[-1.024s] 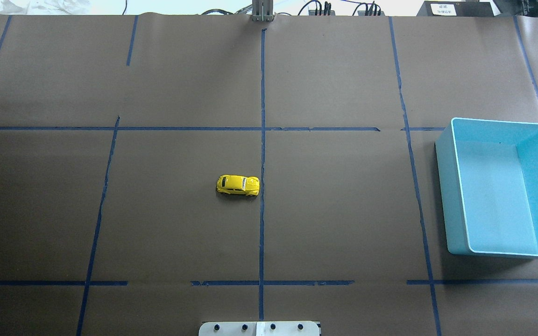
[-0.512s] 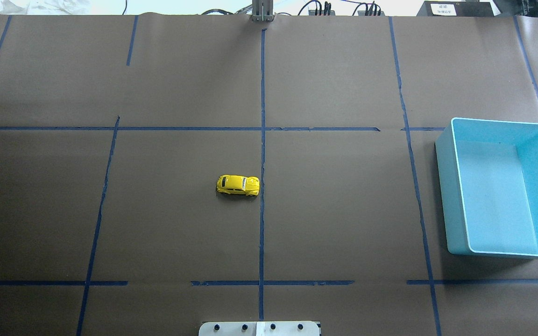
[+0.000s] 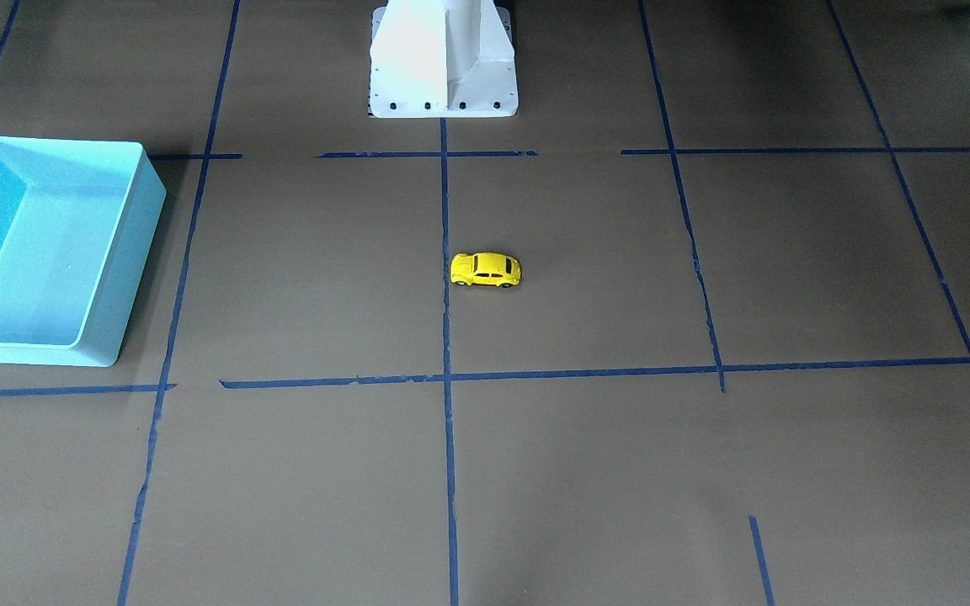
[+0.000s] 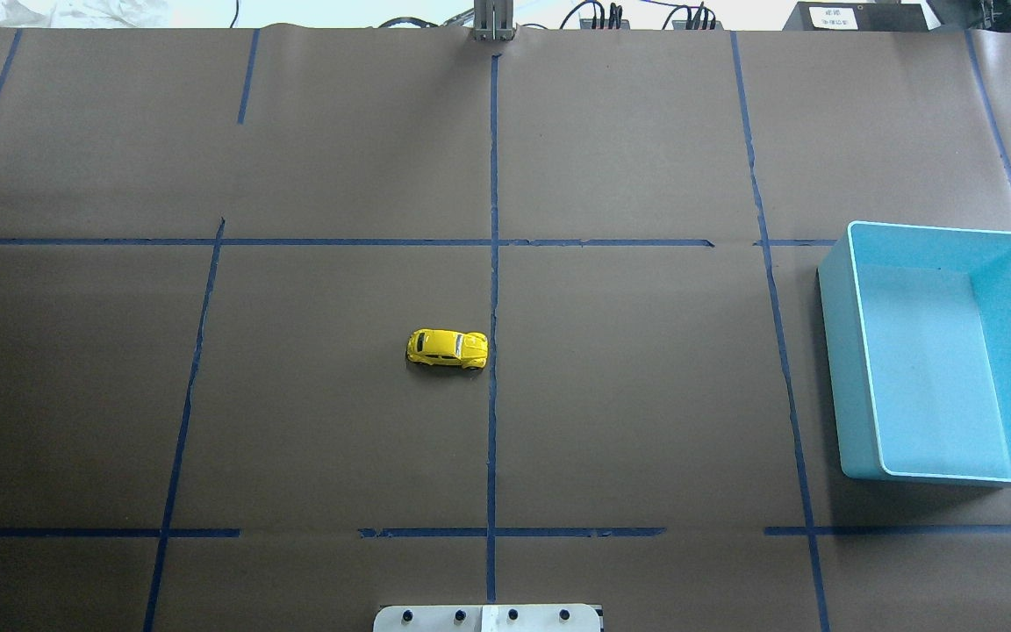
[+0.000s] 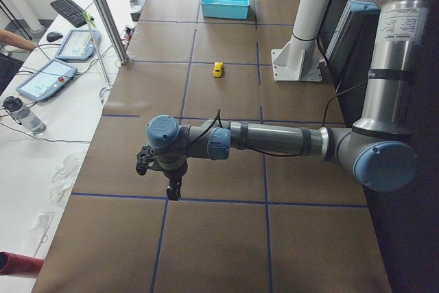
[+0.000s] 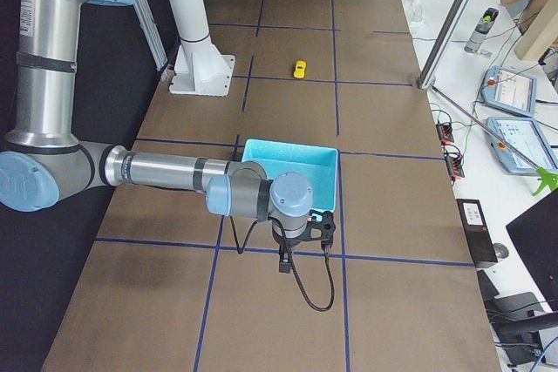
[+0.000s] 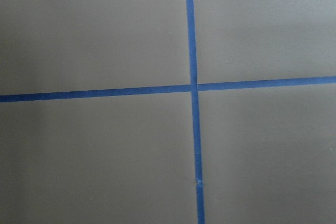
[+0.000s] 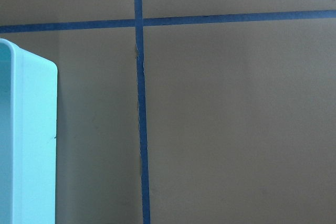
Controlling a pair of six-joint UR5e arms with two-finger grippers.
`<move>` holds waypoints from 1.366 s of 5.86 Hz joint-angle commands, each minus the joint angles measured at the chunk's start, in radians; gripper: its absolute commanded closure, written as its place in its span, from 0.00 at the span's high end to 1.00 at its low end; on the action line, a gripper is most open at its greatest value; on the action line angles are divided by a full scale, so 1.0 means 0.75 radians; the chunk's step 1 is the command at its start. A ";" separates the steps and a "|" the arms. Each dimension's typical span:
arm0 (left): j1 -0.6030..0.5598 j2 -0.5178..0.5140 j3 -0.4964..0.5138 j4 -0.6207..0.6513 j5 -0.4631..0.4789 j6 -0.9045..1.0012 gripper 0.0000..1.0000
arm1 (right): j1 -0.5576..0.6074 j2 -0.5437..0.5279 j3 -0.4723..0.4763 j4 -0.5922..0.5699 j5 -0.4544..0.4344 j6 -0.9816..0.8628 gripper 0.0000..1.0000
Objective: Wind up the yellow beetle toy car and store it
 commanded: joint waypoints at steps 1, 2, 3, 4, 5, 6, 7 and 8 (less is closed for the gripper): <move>0.079 -0.200 -0.082 0.320 0.001 0.000 1.00 | 0.000 -0.001 0.001 0.002 0.003 -0.001 1.00; 0.197 -0.224 -0.184 0.333 0.003 0.000 1.00 | 0.000 -0.003 0.001 0.000 0.005 -0.001 1.00; 0.312 -0.228 -0.325 0.321 0.021 0.002 1.00 | 0.000 -0.003 0.001 0.000 0.005 -0.001 1.00; 0.459 -0.356 -0.391 0.263 0.062 0.004 1.00 | 0.000 -0.003 0.001 0.000 0.005 -0.001 1.00; 0.598 -0.399 -0.473 0.254 0.070 0.053 1.00 | 0.000 -0.003 0.001 0.000 0.005 -0.001 1.00; 0.705 -0.414 -0.514 0.238 0.068 0.306 1.00 | 0.000 -0.003 0.001 0.000 0.005 -0.001 1.00; 0.918 -0.475 -0.504 0.233 0.131 0.536 1.00 | 0.000 -0.005 -0.001 0.000 0.005 -0.001 1.00; 1.024 -0.528 -0.494 0.213 0.365 0.621 1.00 | 0.000 -0.005 -0.001 0.000 0.005 -0.001 1.00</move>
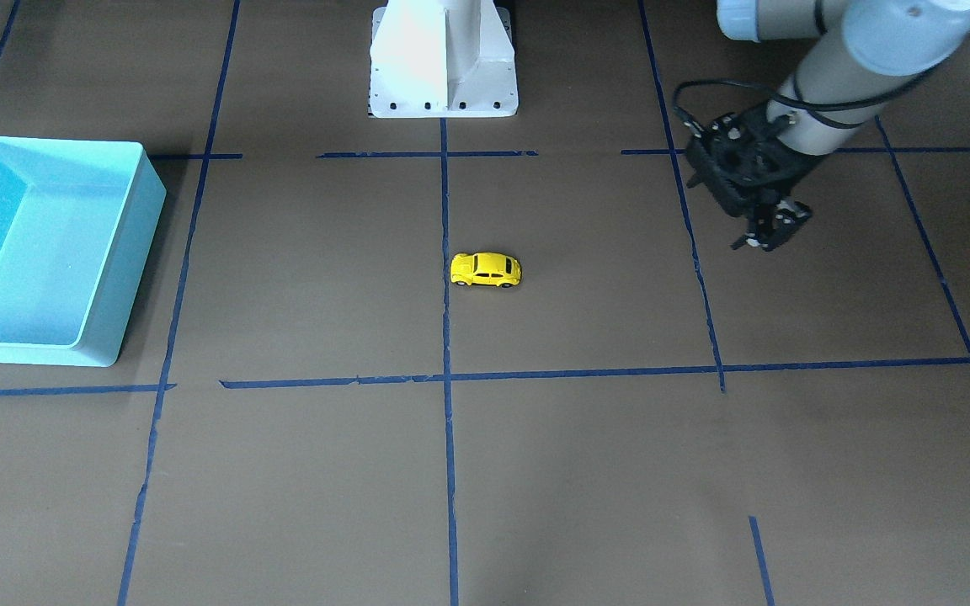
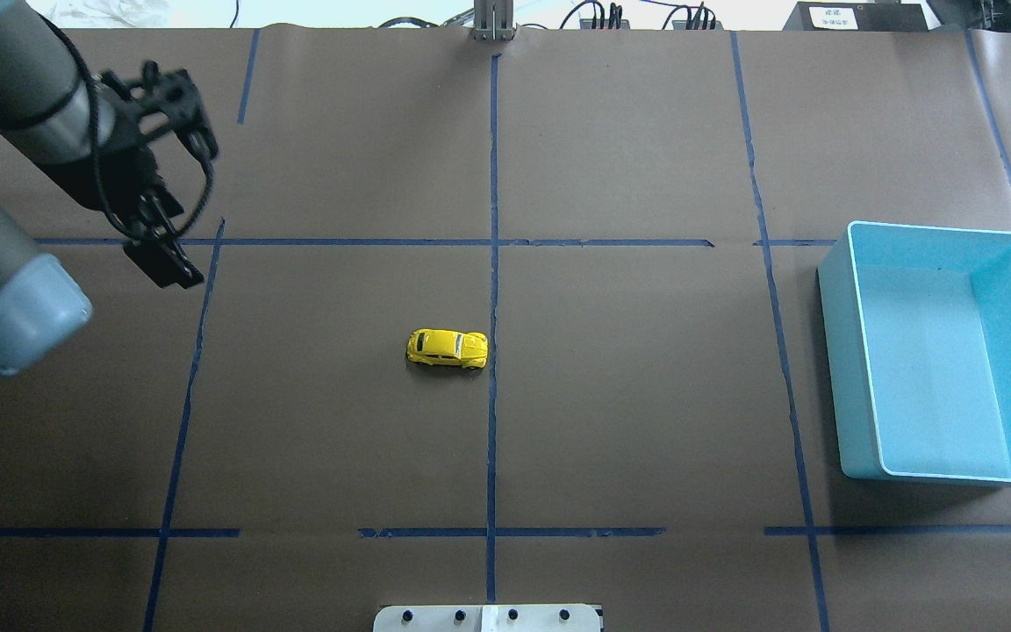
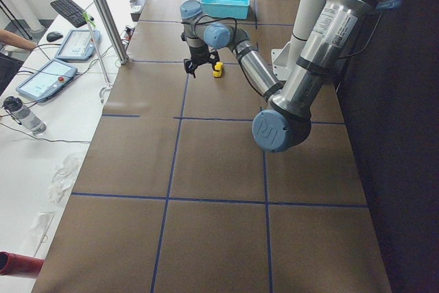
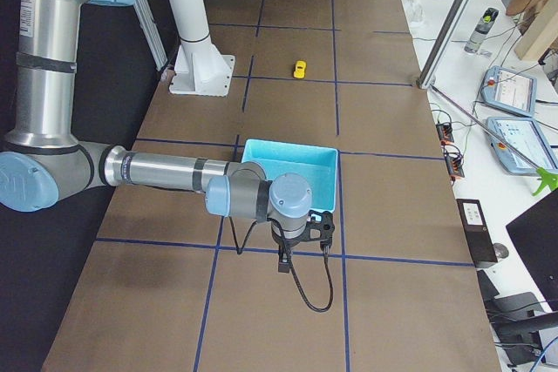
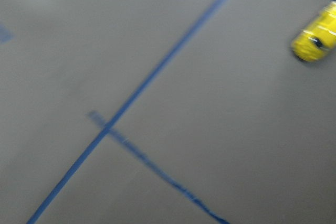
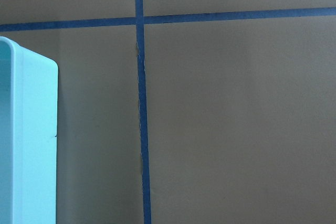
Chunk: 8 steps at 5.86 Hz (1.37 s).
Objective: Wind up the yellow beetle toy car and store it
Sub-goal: 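Lower the left gripper over the yellow beetle toy car and grasp it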
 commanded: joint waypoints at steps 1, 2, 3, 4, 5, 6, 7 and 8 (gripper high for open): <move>0.230 -0.057 0.001 -0.056 0.271 0.267 1.00 | 0.000 -0.001 -0.001 0.000 -0.002 0.000 1.00; 0.239 -0.065 0.005 -0.065 0.284 0.283 1.00 | 0.000 -0.001 -0.001 0.000 -0.002 0.000 1.00; 0.276 -0.194 0.124 -0.063 0.290 0.262 1.00 | 0.000 -0.001 -0.001 0.000 0.000 0.000 1.00; 0.288 -0.283 0.243 -0.067 0.292 0.246 1.00 | 0.000 -0.001 -0.001 0.000 0.000 0.000 1.00; 0.288 -0.395 0.390 -0.097 0.290 0.236 1.00 | 0.000 -0.001 -0.001 0.000 0.000 0.000 1.00; 0.339 -0.453 0.493 -0.152 0.292 0.177 1.00 | 0.000 -0.001 -0.001 0.000 0.000 0.000 1.00; 0.362 -0.460 0.546 -0.209 0.292 0.122 1.00 | 0.000 -0.003 -0.001 0.000 0.000 0.000 1.00; 0.392 -0.458 0.581 -0.240 0.300 0.121 1.00 | 0.000 -0.003 -0.001 0.000 0.000 0.000 1.00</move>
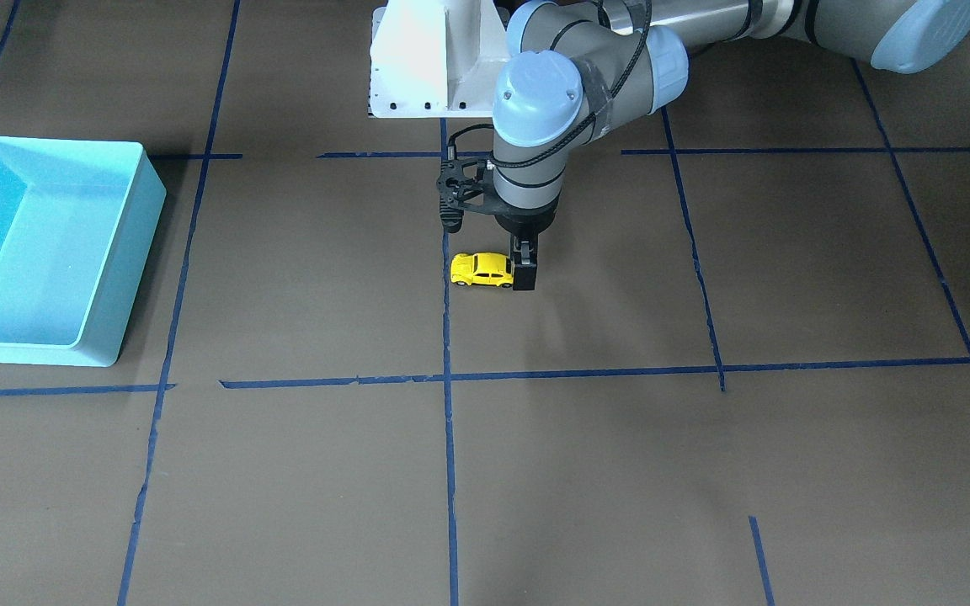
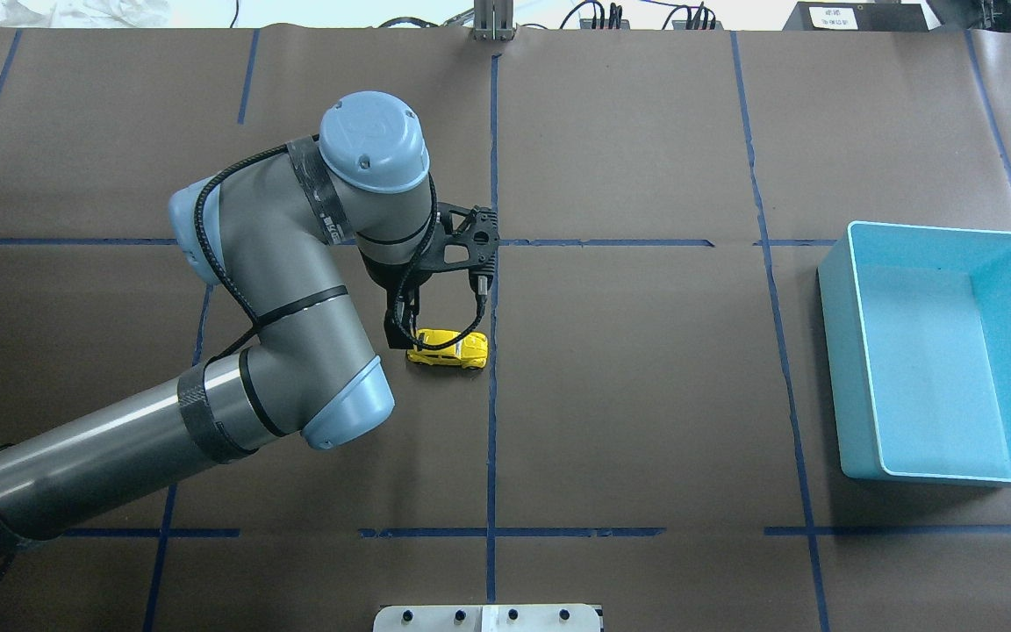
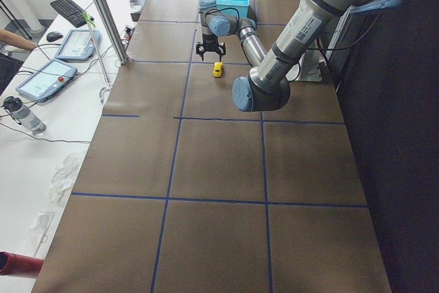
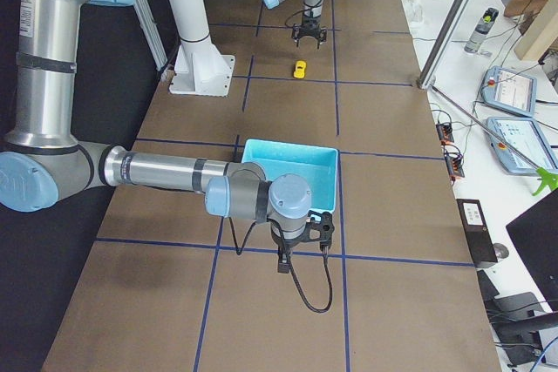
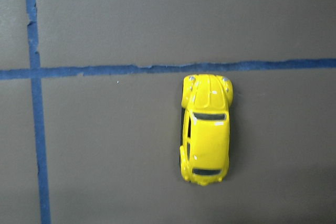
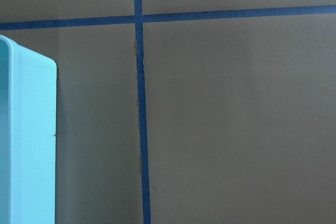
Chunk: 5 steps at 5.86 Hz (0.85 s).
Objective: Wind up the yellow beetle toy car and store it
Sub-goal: 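Lower the left gripper over the yellow beetle toy car and grasp it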
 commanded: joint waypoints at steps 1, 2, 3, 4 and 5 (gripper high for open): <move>0.057 -0.007 0.046 -0.053 0.076 -0.025 1.00 | 0.000 -0.001 0.000 0.000 0.000 0.000 1.00; 0.061 -0.013 0.067 -0.053 0.077 -0.031 1.00 | 0.000 -0.001 0.000 0.000 0.000 0.000 1.00; 0.063 -0.023 0.095 -0.053 0.077 -0.023 1.00 | 0.000 -0.001 0.000 0.000 0.000 0.000 1.00; 0.063 -0.035 0.126 -0.053 0.077 -0.023 1.00 | 0.000 -0.001 0.000 0.000 0.000 0.000 1.00; 0.066 -0.041 0.153 -0.055 0.077 -0.025 1.00 | 0.000 -0.001 0.000 0.000 0.000 0.000 1.00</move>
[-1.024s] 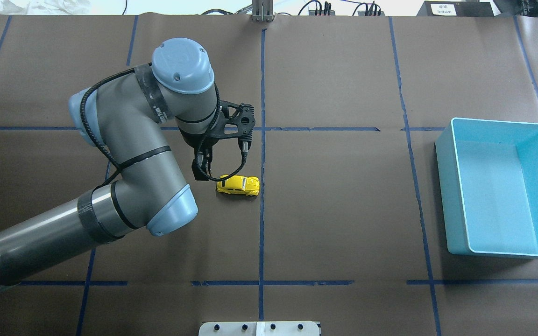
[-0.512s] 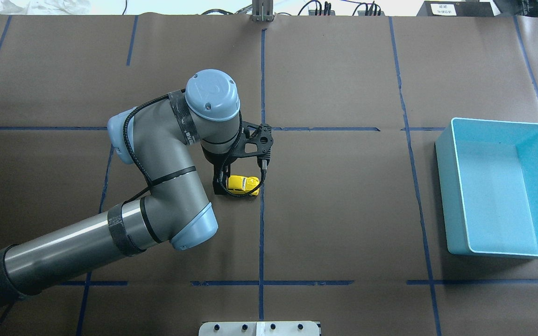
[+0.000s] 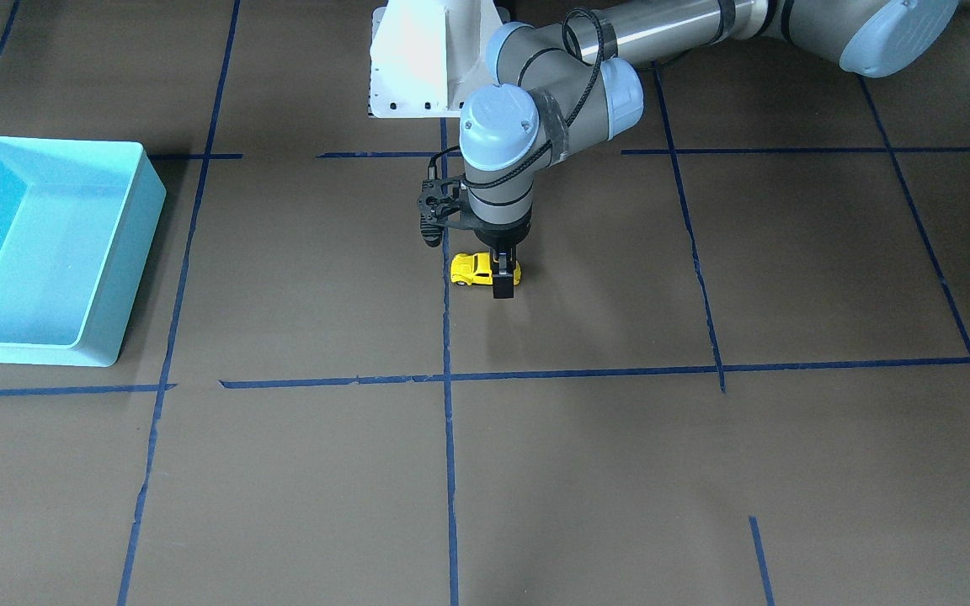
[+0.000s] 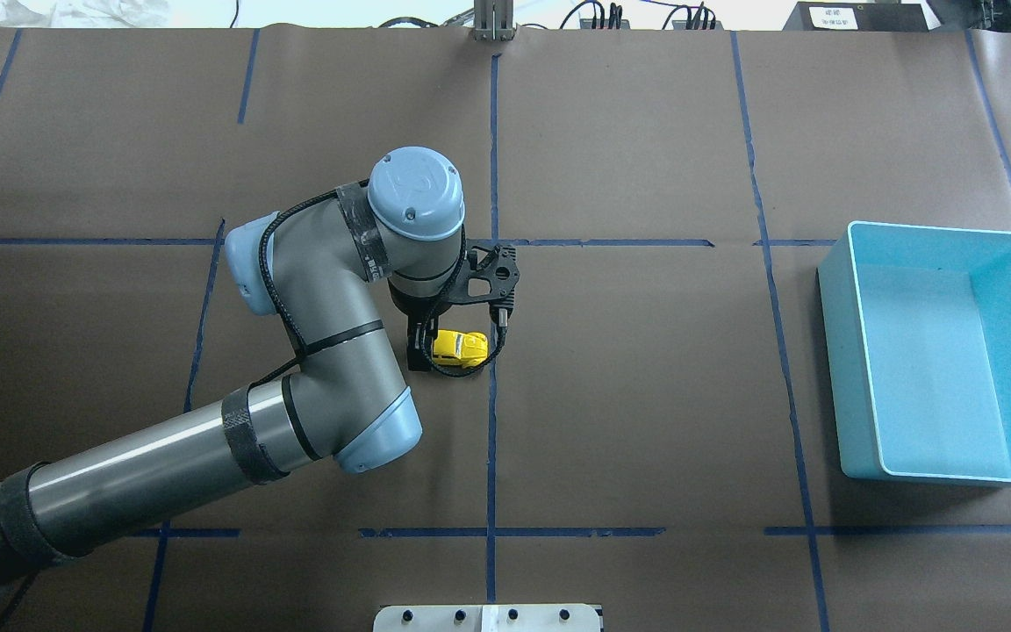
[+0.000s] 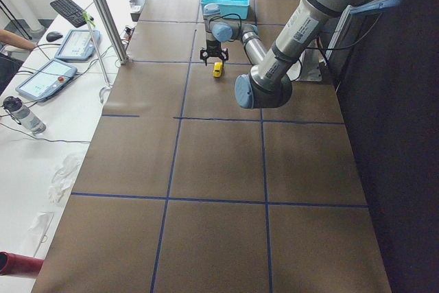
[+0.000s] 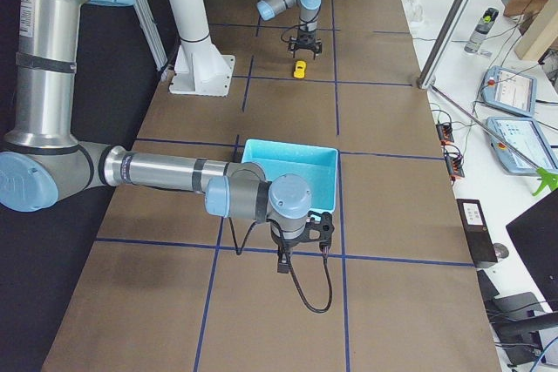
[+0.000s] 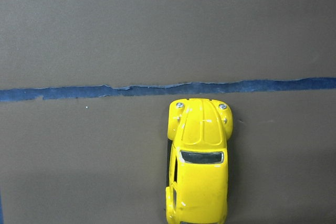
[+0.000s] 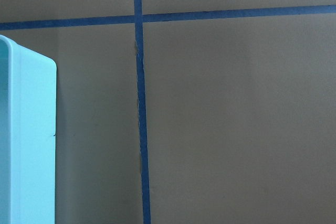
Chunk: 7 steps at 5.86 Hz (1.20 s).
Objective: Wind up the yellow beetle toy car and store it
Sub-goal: 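Hold the yellow car with the left gripper and rub it along the table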
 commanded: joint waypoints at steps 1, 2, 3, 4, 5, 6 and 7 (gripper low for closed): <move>0.010 -0.009 0.046 -0.040 0.010 -0.003 1.00 | 0.000 0.002 0.000 0.000 0.000 0.000 1.00; 0.020 -0.021 0.074 -0.042 0.010 -0.011 1.00 | 0.000 0.000 0.000 0.000 0.000 0.000 1.00; 0.028 -0.027 0.085 -0.048 0.010 -0.013 1.00 | 0.000 0.000 0.000 0.000 0.000 0.000 1.00; 0.048 -0.028 0.087 -0.050 0.010 -0.017 1.00 | 0.000 0.000 0.000 0.000 0.000 0.000 1.00; 0.057 -0.024 0.087 -0.085 0.010 -0.017 1.00 | 0.000 0.002 0.000 0.000 0.000 0.000 1.00; 0.067 -0.023 0.089 -0.095 0.010 -0.017 1.00 | 0.000 0.002 0.000 0.000 0.000 0.000 1.00; 0.067 -0.023 0.091 -0.095 0.010 -0.015 0.94 | 0.000 0.002 0.000 0.000 0.000 0.000 1.00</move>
